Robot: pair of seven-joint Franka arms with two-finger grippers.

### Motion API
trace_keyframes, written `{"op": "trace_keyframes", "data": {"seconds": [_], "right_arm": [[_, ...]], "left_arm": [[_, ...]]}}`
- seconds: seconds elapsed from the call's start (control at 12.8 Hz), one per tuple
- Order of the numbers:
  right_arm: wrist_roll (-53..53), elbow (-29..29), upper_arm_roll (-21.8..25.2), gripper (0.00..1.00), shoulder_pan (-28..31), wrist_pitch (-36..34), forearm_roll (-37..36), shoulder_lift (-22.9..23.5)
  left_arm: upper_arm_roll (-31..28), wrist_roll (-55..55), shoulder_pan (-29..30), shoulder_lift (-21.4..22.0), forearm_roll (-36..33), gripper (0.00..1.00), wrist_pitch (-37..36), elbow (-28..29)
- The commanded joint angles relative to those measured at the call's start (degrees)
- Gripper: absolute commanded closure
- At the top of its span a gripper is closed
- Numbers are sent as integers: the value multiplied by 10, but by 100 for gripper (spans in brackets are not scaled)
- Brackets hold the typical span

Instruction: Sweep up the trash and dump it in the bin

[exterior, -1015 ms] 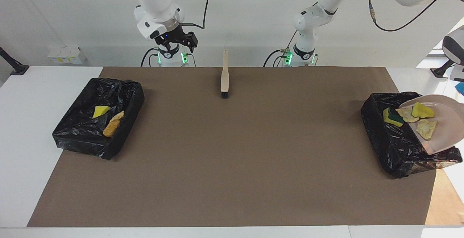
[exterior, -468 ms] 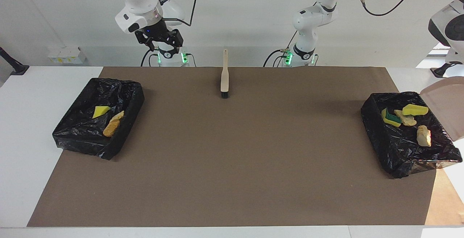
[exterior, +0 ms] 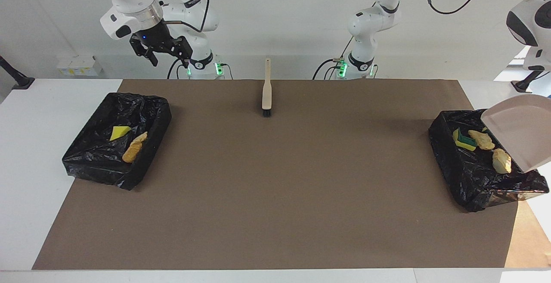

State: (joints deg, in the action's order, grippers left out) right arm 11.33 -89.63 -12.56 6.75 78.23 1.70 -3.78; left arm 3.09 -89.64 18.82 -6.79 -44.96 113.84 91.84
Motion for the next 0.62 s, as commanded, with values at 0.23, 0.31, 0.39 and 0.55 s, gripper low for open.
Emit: {"op": "trace_keyframes", "data": {"seconds": [0.23,0.31,0.39,0.55], "right_arm": [[-46,107,70,0,-77,-33,-36,72],[-46,118,70,0,-77,-33,-36,76],[-46,116,70,0,-75,-33,-35,73],[-48,113,70,0,-69,-26,-22,67]], "left_arm": [[-5,84,-83,16,187,100,-108,17],[-5,103,-93,18,216,100,-121,17],[-5,122,-101,19,246,100,-129,17],[-5,167,-135,19,263,100,-144,24]]}}
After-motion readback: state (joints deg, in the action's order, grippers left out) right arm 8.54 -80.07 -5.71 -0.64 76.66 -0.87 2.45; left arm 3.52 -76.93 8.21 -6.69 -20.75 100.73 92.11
